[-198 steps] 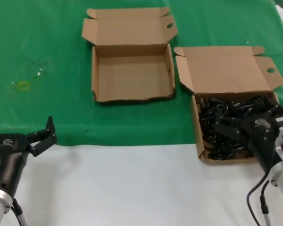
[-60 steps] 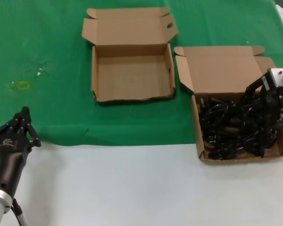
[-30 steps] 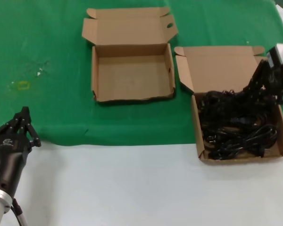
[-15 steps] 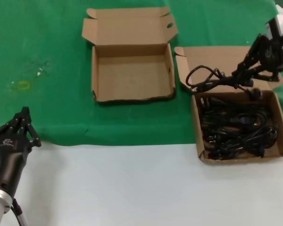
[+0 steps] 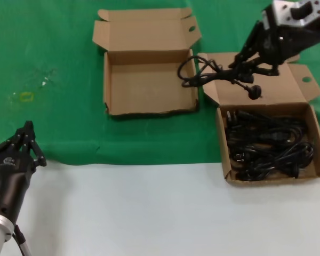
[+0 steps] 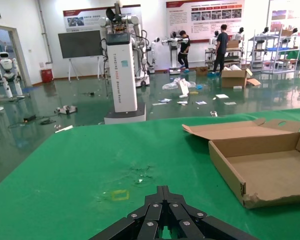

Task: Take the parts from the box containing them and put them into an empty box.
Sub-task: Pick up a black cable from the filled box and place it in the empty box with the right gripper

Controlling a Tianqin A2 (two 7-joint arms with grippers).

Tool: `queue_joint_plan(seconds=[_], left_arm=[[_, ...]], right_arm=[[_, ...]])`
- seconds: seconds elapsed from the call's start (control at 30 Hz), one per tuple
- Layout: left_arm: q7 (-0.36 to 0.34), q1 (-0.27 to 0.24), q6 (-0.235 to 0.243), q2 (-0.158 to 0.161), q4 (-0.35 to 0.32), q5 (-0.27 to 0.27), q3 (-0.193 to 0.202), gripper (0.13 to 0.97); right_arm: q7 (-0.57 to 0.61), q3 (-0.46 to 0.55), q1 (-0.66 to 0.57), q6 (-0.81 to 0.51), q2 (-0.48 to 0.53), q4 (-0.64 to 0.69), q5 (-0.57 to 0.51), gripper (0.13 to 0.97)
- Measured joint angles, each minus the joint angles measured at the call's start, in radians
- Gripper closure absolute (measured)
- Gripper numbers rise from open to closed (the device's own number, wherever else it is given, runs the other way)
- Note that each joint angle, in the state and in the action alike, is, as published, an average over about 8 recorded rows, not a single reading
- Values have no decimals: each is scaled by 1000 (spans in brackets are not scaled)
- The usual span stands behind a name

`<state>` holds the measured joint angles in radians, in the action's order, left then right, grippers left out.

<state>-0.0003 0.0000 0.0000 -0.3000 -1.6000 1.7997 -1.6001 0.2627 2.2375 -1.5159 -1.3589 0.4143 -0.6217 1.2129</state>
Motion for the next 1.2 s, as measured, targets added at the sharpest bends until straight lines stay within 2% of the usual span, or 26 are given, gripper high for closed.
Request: queue_joint_plan(seconds=[0.2, 0.5, 0.67, 0.9, 1.2], left_arm=[[0, 0, 0, 0, 0, 0, 0, 953], [0, 0, 0, 0, 0, 0, 0, 953], [0, 0, 0, 0, 0, 0, 0, 953], [0, 0, 0, 0, 0, 0, 0, 953], [0, 0, 0, 0, 0, 0, 0, 953]], right_arm=[[31, 5, -37, 48, -86, 101, -1, 922], [167, -7, -145, 194, -273, 427, 9, 922], [207, -18, -175, 287, -351, 539, 16, 922], [187, 35, -164, 377, -402, 555, 82, 922], [137, 253, -117, 465, -413, 503, 310, 922]])
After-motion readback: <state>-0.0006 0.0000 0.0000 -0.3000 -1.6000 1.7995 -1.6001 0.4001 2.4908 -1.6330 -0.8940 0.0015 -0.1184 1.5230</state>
